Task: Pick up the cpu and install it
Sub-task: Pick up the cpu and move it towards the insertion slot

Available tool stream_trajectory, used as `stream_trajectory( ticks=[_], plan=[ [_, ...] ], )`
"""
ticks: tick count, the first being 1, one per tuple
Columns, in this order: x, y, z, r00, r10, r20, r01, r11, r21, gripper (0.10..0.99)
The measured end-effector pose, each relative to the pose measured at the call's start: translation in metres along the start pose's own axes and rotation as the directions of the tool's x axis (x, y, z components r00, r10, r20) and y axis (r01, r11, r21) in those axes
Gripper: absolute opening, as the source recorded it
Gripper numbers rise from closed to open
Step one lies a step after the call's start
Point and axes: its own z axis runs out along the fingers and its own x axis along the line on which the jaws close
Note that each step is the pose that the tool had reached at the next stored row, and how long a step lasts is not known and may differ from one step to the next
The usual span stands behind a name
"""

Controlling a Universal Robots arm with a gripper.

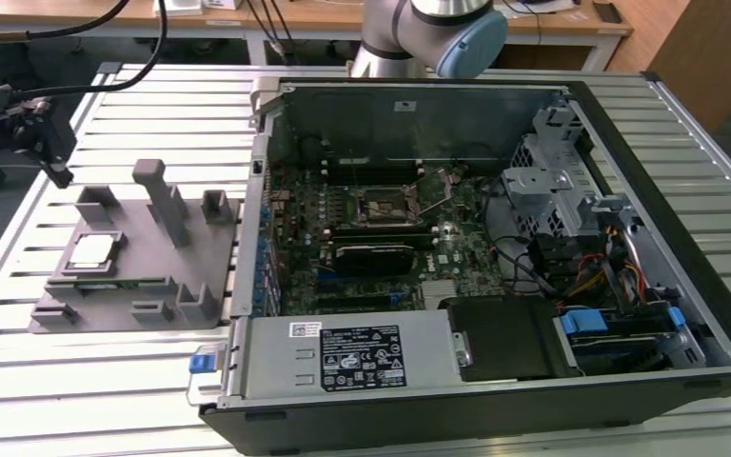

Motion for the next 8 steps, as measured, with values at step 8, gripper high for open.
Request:
stream_trajectory(
  ticks=[8],
  plan=[
    [-0.0019,-0.0006,0.0109,1.0,0.0,0.0001,0.0,1.0,0.0,0.706]
  ],
)
